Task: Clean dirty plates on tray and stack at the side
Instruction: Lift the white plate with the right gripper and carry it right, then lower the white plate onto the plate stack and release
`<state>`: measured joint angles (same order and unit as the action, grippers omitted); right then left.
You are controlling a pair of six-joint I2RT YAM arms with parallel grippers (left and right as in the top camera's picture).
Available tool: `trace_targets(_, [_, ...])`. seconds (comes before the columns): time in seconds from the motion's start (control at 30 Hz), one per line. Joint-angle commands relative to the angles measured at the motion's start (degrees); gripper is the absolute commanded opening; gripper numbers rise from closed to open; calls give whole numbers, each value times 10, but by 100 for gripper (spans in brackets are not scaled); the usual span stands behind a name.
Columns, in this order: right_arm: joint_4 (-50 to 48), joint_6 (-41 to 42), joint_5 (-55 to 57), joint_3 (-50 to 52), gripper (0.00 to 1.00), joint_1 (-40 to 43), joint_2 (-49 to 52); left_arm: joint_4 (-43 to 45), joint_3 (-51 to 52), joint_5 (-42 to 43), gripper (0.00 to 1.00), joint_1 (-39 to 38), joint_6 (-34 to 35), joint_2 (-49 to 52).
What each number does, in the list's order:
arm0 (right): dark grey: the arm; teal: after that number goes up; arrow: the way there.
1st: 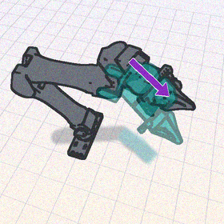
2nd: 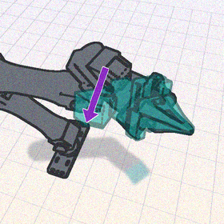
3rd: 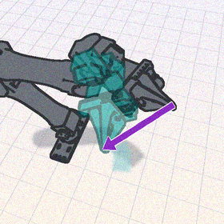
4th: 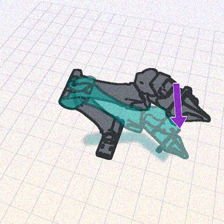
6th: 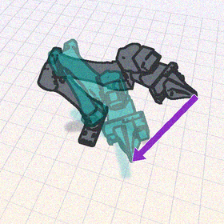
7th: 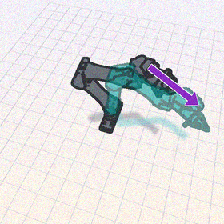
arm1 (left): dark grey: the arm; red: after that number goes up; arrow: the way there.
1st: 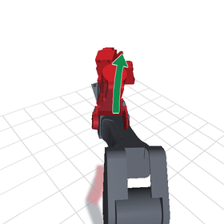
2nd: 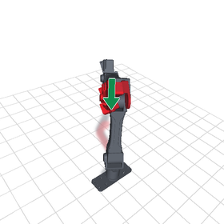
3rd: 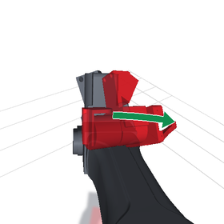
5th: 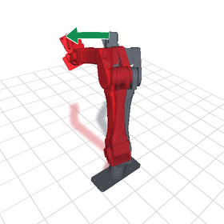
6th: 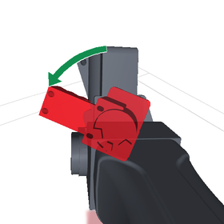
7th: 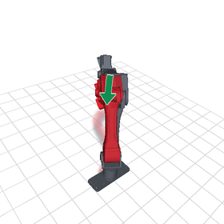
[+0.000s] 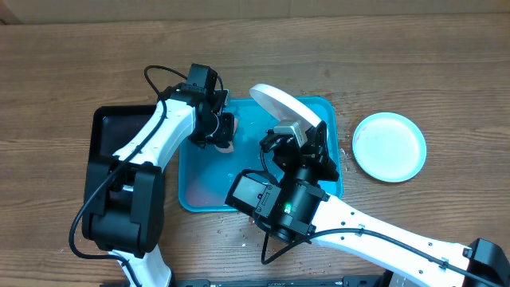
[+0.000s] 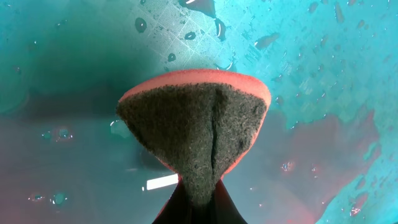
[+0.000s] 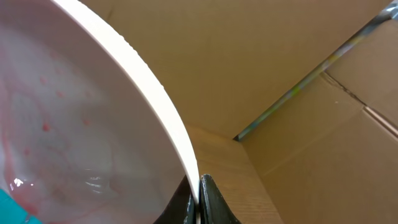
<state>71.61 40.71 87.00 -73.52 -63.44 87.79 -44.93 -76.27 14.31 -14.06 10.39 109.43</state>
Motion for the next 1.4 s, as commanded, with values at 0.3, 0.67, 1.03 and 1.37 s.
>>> trace_targets(0.3, [-1, 14, -27, -19, 4, -2, -15, 2, 1, 5, 4, -2, 4, 0])
trace_targets(0.67, [-7, 118, -378, 0, 4, 127, -15, 2, 1, 5, 4, -2, 4, 0])
trace_targets(1.03, [-73, -25, -766, 9, 4, 529, -13, 2, 1, 5, 4, -2, 4, 0])
trace_targets(1.37, [-94, -67, -852, 51, 4, 772, 33, 9, 1, 5, 4, -2, 4, 0])
